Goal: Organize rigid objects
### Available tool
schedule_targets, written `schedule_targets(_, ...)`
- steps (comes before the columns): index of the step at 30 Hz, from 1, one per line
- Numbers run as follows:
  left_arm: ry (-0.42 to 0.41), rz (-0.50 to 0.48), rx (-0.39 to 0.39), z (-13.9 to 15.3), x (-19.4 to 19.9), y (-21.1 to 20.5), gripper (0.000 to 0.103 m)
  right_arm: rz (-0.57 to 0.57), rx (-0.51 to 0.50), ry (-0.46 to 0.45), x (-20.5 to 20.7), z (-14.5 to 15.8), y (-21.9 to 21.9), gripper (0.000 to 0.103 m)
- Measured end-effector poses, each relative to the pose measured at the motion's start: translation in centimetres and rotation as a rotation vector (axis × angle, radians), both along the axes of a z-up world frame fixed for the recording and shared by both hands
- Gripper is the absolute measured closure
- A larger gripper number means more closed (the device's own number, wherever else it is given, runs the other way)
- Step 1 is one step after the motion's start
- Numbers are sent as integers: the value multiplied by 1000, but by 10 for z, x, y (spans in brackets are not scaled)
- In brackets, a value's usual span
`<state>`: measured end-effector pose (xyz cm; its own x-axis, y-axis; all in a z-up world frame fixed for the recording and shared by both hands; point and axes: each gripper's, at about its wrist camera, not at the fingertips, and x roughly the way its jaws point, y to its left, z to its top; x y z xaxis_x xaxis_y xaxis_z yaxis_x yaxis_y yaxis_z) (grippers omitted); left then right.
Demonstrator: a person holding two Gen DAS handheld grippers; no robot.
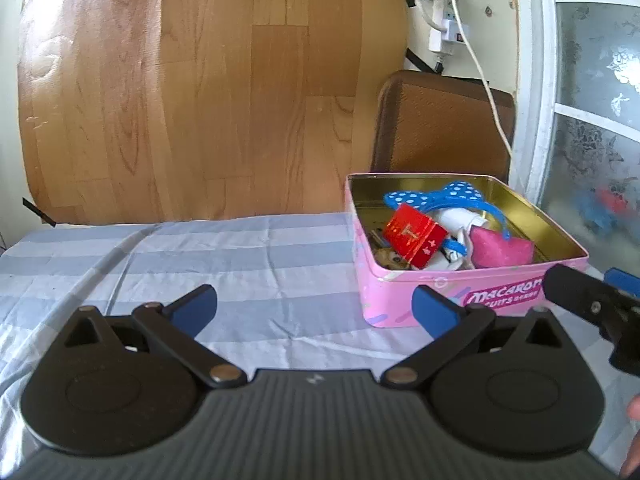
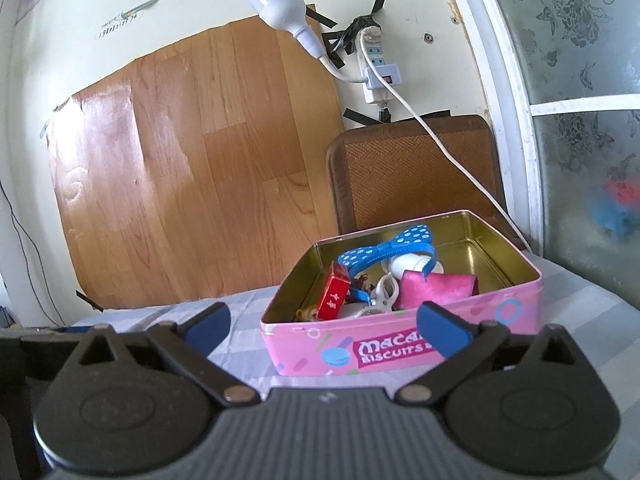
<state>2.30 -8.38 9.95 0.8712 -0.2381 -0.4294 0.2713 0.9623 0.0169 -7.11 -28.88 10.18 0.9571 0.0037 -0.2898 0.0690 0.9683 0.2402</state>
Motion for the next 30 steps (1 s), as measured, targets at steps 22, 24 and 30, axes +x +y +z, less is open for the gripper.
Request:
schedule_targets(22, -35, 59, 67, -1, -9, -7, 0, -6, 1, 0, -3, -4, 0, 0)
schedule_targets(24, -29, 55, 71, -2, -10, -8, 0, -12, 5, 0, -4, -4, -1, 0)
schedule_targets(30, -12, 41, 85, -4, -12, -12, 0, -21, 16, -4, -5, -3, -4, 0)
